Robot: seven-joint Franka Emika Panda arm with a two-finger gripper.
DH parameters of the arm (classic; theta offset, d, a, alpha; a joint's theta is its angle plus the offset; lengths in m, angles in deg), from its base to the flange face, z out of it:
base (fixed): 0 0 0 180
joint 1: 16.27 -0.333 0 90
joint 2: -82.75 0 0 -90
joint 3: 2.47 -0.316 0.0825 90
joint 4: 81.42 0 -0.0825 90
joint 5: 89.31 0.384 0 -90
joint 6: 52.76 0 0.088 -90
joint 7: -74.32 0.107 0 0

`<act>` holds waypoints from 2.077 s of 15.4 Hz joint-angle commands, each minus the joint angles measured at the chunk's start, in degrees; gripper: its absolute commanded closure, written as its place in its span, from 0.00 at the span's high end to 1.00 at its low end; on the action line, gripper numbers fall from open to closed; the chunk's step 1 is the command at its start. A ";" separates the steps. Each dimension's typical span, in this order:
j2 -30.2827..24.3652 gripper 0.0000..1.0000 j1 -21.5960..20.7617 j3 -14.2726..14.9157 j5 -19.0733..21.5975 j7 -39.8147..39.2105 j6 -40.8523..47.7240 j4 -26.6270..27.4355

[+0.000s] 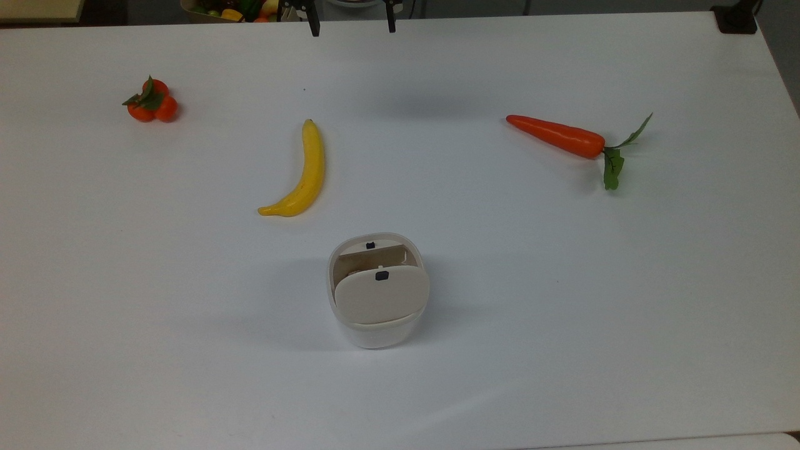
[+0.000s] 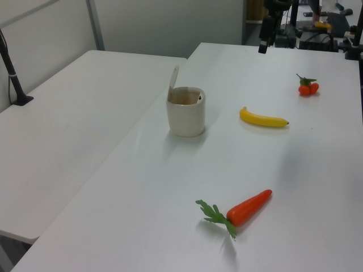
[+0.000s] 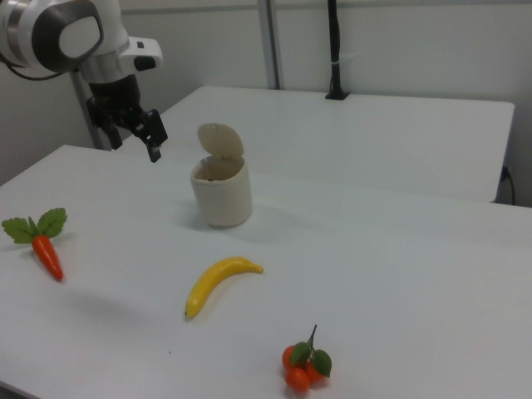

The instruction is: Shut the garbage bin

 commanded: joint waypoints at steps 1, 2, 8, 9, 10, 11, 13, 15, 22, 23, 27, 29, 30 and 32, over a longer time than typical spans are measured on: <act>-0.48 1.00 -0.59 0.74 -0.73 0.11 2.23 -0.33; -0.48 1.00 -0.41 0.65 -0.73 0.11 3.64 -0.94; -0.22 1.00 1.43 -2.15 -0.73 -0.50 5.15 -1.39; -0.13 1.00 1.96 -2.86 -0.73 -0.68 5.06 -1.39; -0.13 1.00 2.49 -3.39 -0.73 -1.03 5.06 -1.39; -0.13 1.00 2.93 -4.09 -0.82 -1.81 5.06 -1.39; -0.04 1.00 3.90 -4.97 -0.82 -3.83 4.97 -1.39; 0.14 0.93 3.72 -4.98 -0.91 -6.12 4.71 -1.48; 1.63 0.18 3.55 -4.45 -0.21 -6.22 -1.87 -1.48; 1.98 0.10 3.55 -4.36 -0.12 -6.13 -3.01 -1.48; 2.95 0.00 3.63 -4.18 0.32 -6.04 -7.41 -1.48; 3.65 0.00 3.46 -4.18 0.67 -5.95 -11.09 -1.48; 4.17 0.00 3.46 -4.18 1.37 -5.87 -13.28 -1.48; 4.79 0.00 3.46 -4.10 3.04 -5.95 -17.68 -1.56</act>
